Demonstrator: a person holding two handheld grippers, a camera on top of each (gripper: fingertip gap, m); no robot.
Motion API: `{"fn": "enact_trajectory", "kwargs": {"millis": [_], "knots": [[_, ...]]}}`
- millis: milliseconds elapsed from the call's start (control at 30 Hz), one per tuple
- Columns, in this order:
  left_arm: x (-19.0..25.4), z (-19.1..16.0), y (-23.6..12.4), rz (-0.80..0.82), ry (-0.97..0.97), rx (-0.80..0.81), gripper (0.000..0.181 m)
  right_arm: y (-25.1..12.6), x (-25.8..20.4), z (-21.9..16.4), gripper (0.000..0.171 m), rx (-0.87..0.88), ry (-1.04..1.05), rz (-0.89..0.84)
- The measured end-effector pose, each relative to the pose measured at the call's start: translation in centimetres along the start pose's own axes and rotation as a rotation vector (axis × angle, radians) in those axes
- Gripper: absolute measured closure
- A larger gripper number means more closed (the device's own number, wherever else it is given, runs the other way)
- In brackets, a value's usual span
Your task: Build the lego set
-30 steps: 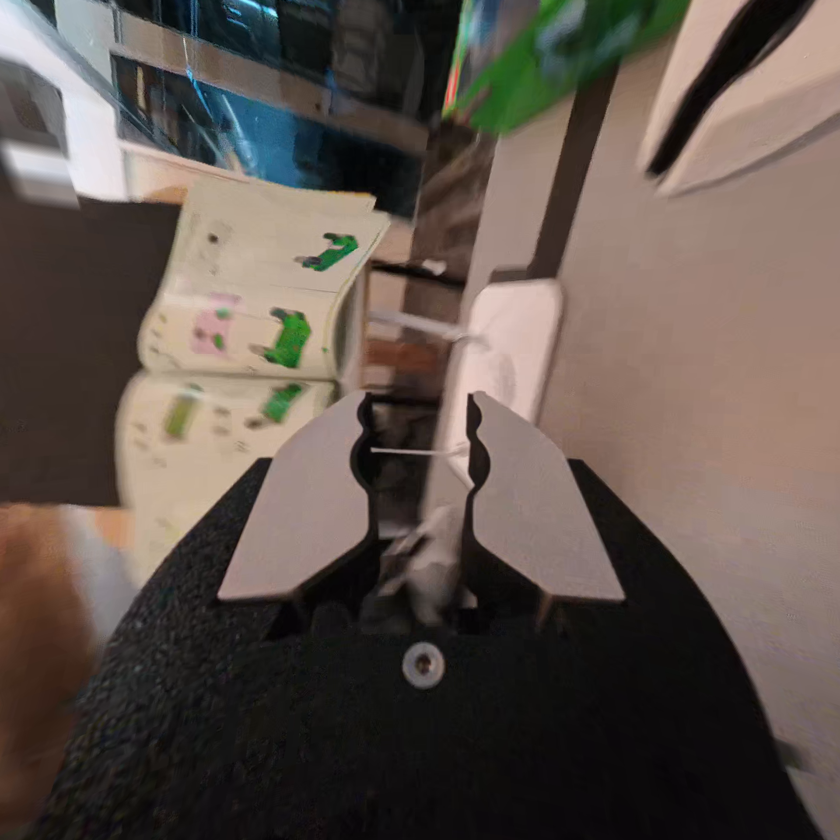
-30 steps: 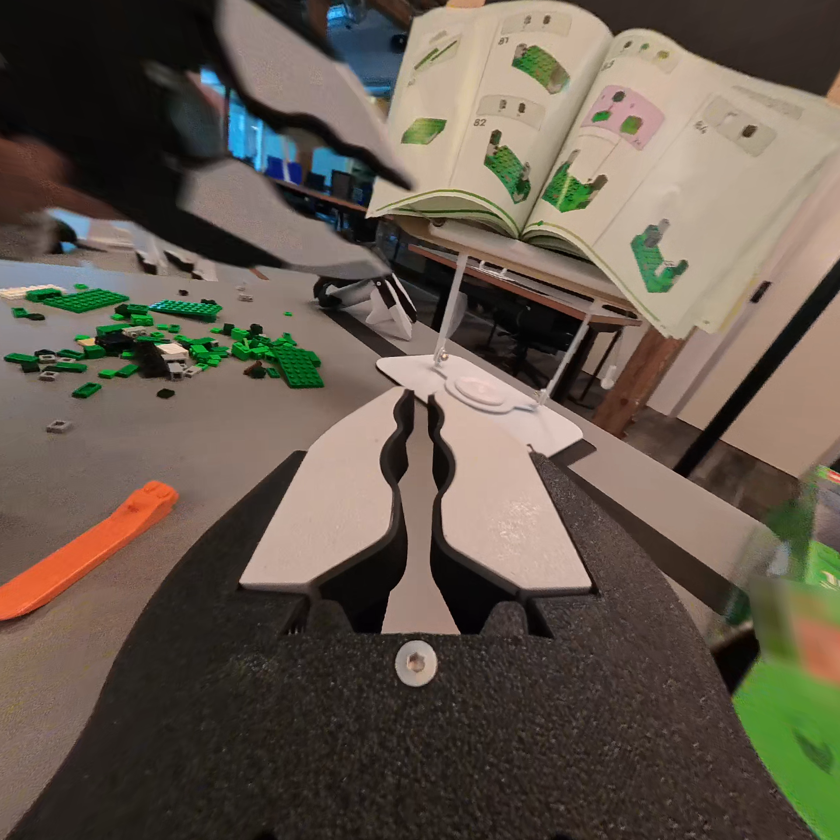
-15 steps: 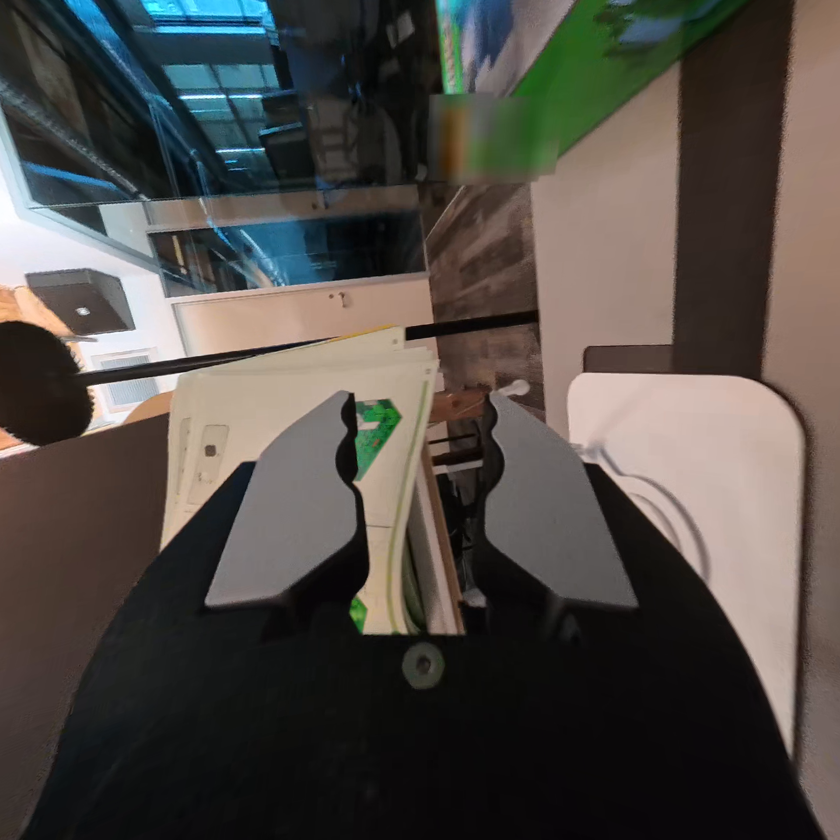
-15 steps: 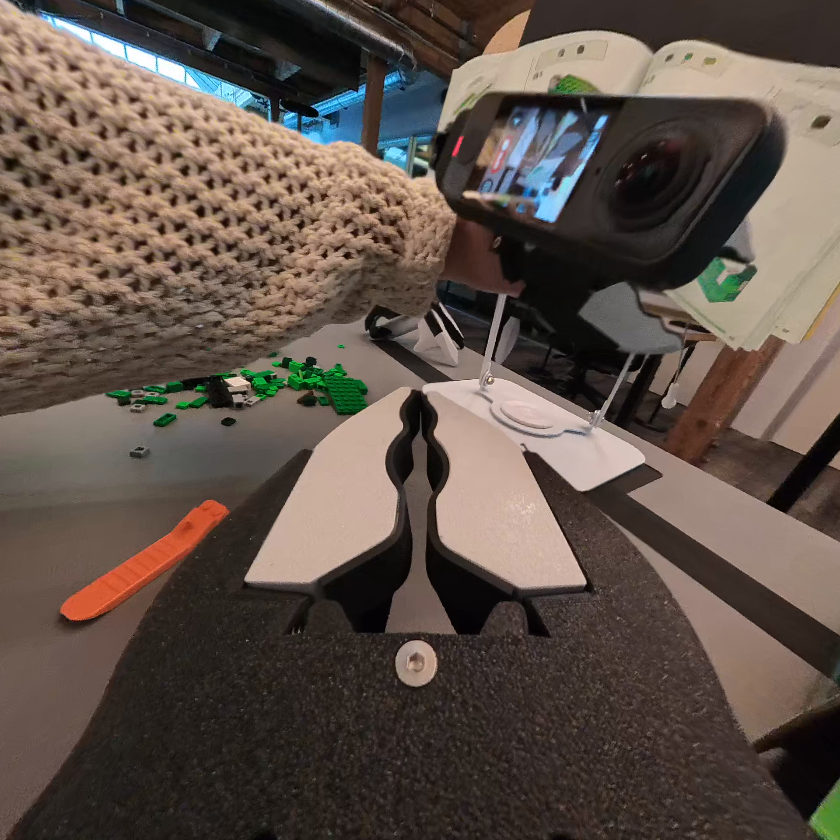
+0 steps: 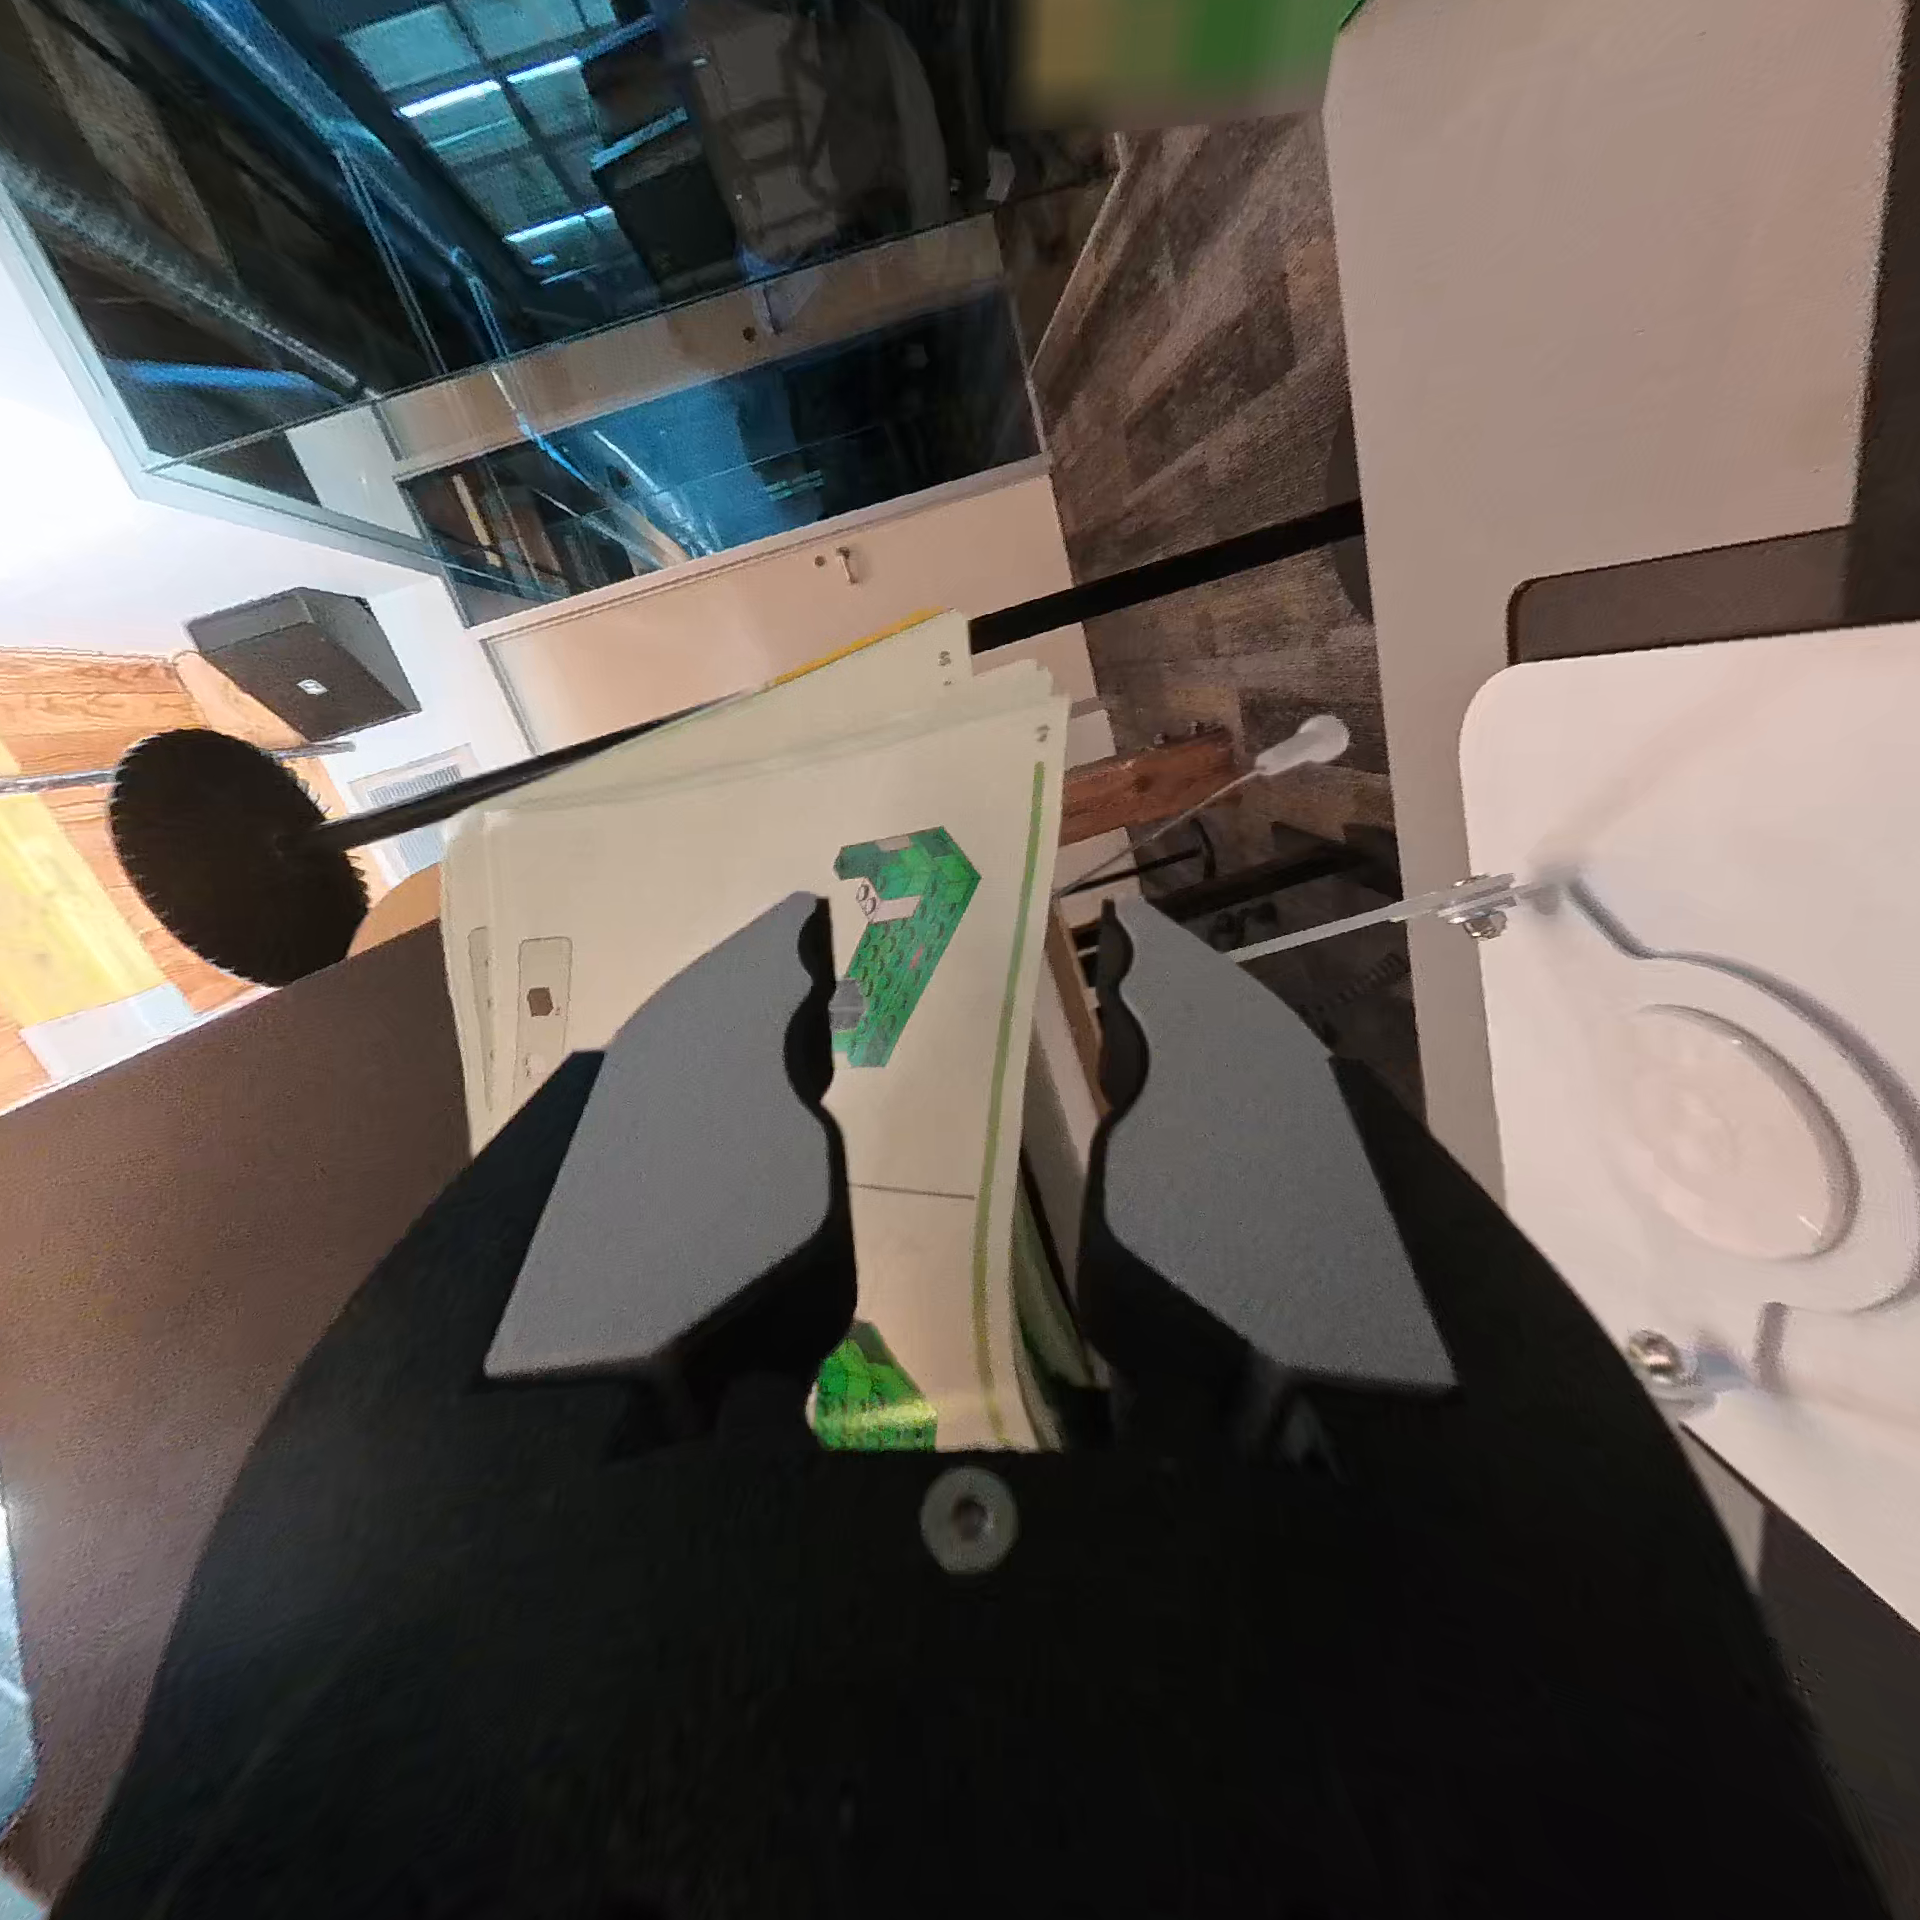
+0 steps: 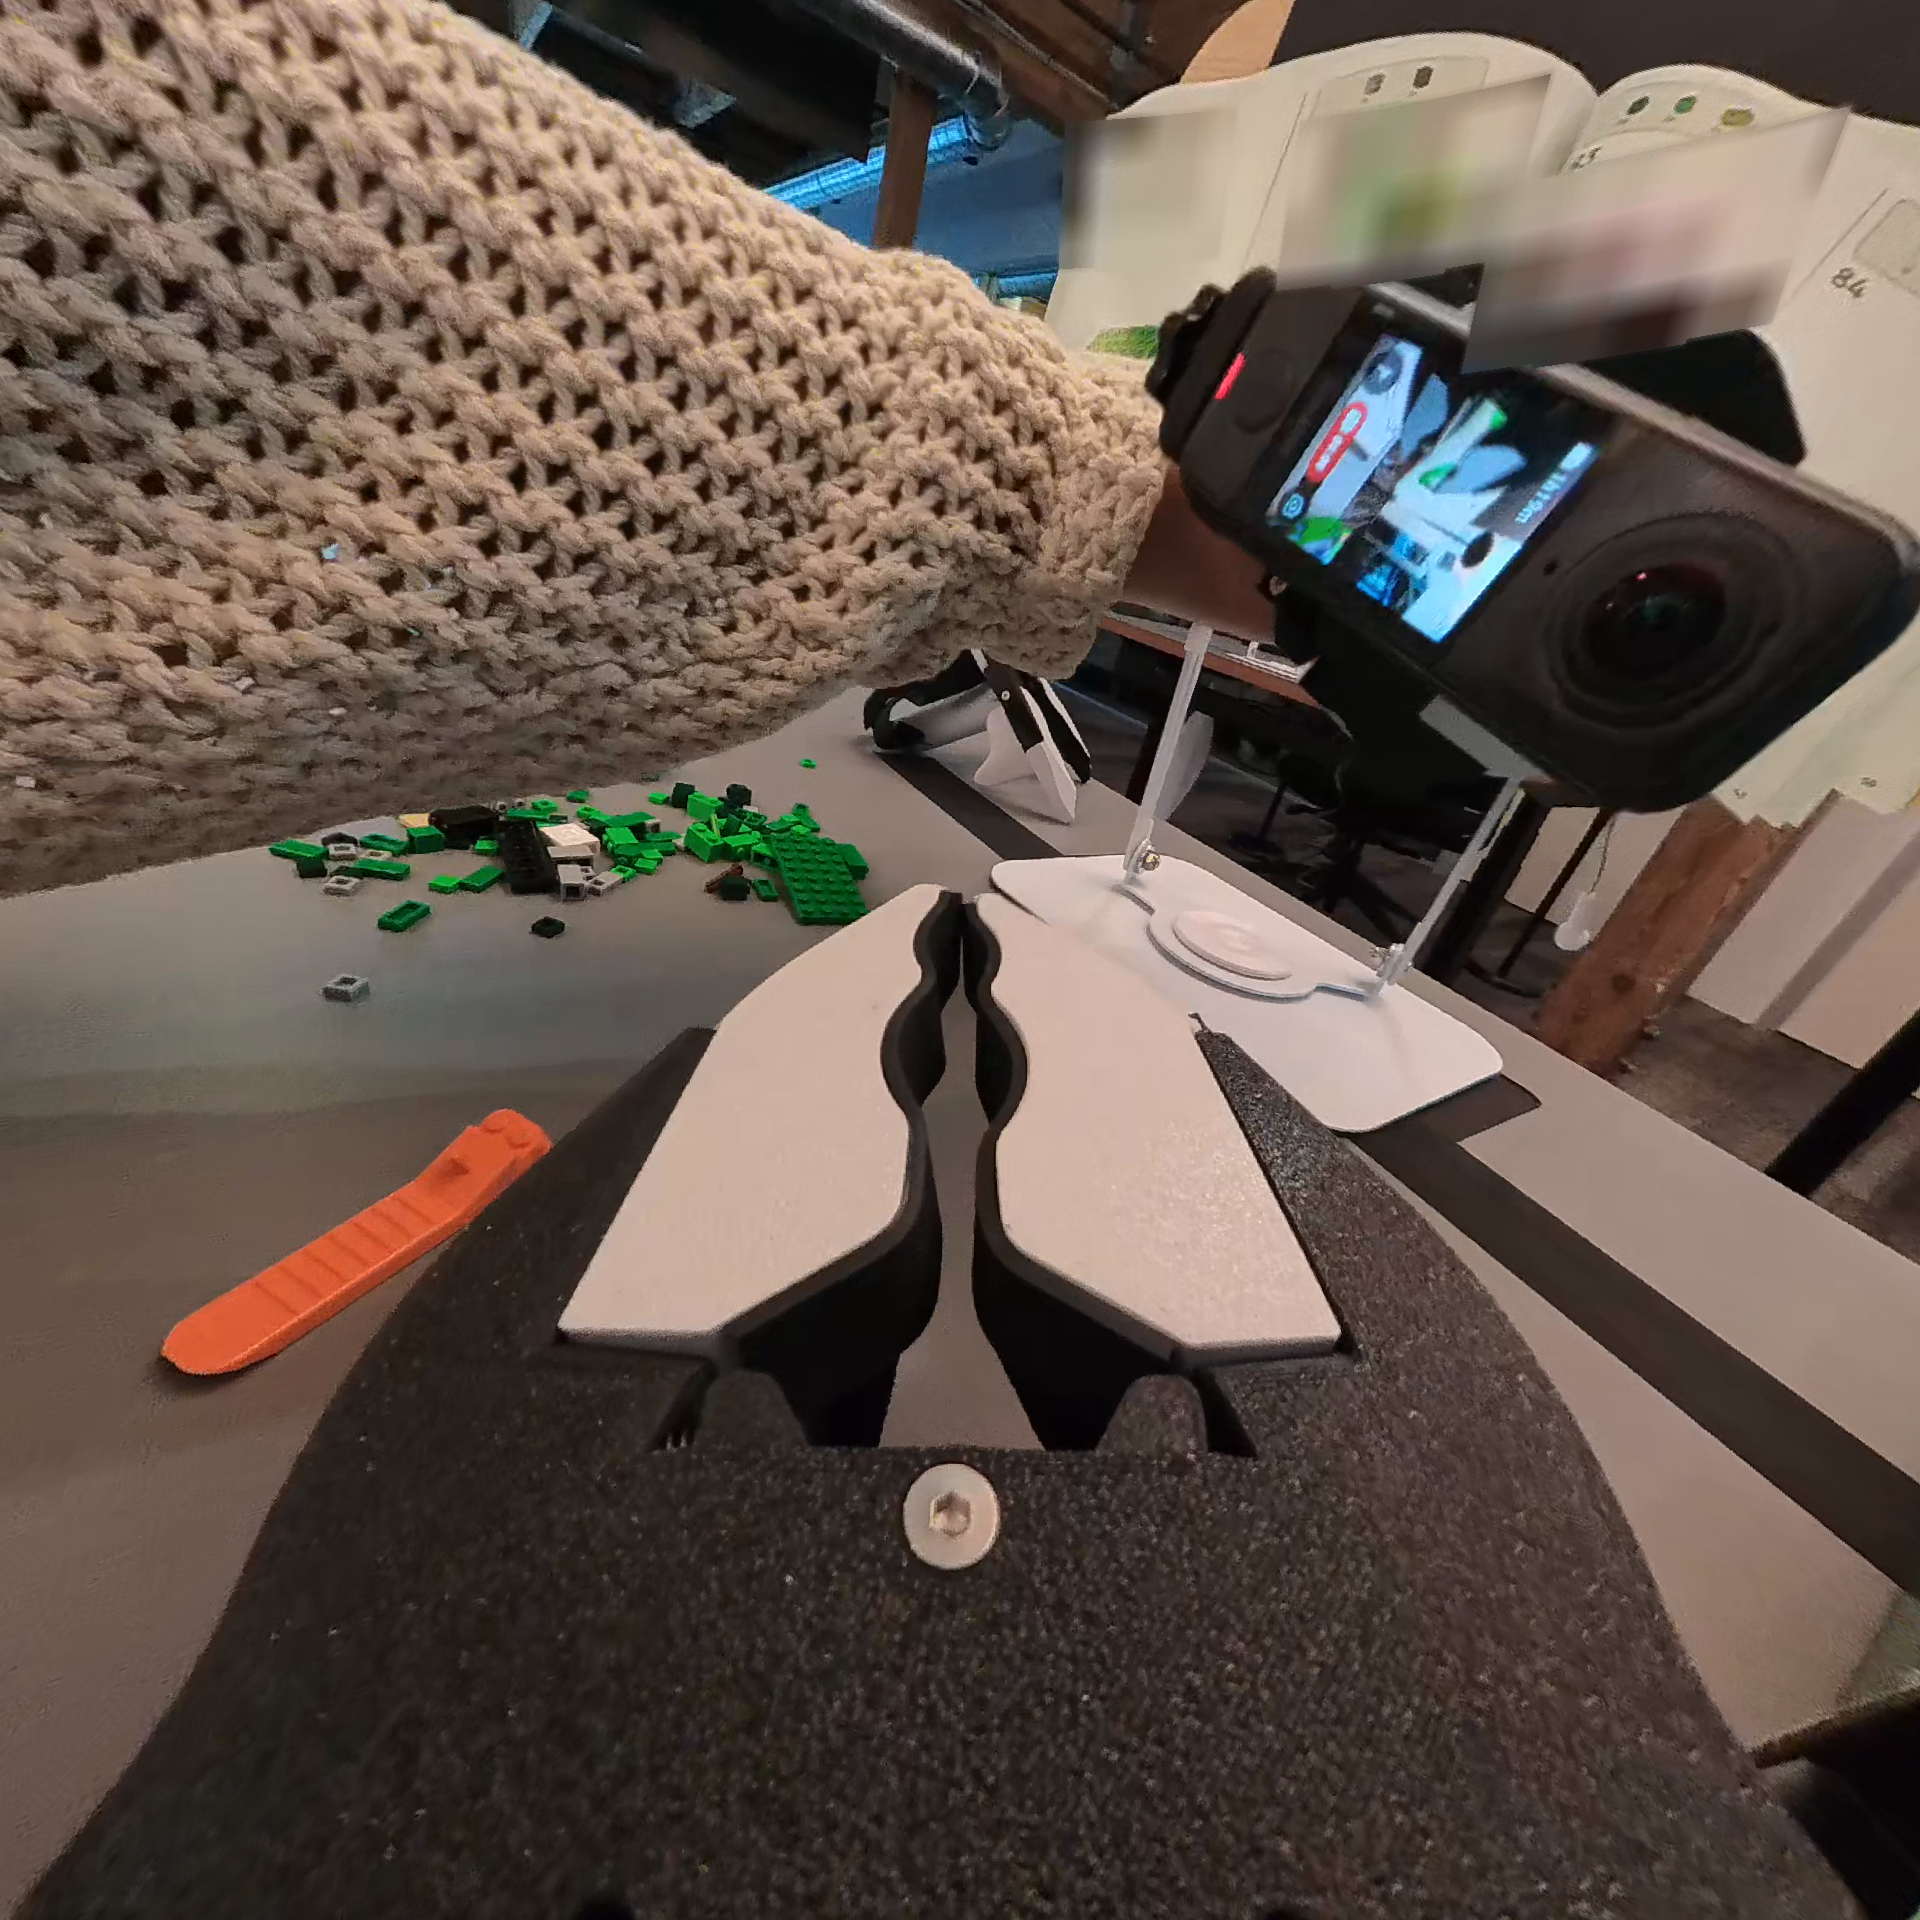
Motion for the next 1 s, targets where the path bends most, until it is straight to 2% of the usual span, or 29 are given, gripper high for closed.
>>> {"fn": "enact_trajectory", "kwargs": {"millis": [133, 400, 467, 600, 633, 767, 1000], "knots": [[-0.7, 0.1, -0.3, 0.098, 0.040, 0.032, 0.141, 0.2, -0.2, -0.1, 0.171, -0.011, -0.009, 0.011], [-0.2, -0.3, -0.1, 0.058, 0.001, -0.005, 0.141, 0.4, -0.5, -0.2, 0.171, -0.025, -0.023, 0.025], [-0.6, -0.3, -0.2, 0.067, -0.004, 0.000, 0.147, 0.4, -0.5, -0.3, 0.171, -0.026, -0.025, 0.027], [-0.7, 0.3, -0.6, 0.063, 0.000, 0.023, 0.180, 0.5, -0.6, -0.3, 0.171, -0.028, -0.027, 0.030], [-0.9, 0.4, -0.8, 0.069, -0.013, 0.028, 0.181, 0.5, -0.6, -0.3, 0.171, -0.029, -0.028, 0.031], [-2.2, 0.9, -2.1, 0.118, -0.180, 0.078, 0.181, 0.4, -0.6, -0.3, 0.171, -0.026, -0.028, 0.031], [-4.3, -0.2, -7.3, 0.305, -0.663, 0.208, 0.181, 0.3, -0.4, -0.2, 0.171, -0.014, -0.015, 0.019]]}}
Point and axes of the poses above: each gripper's, where its closed fingertips meet, y out along the fingers, z out of its top, x = y × z across the jaws, the point moved 2 cm from there along -y, back along the fingers, and after that the axes turned 9 degrees about z, right-handed, at the moved point
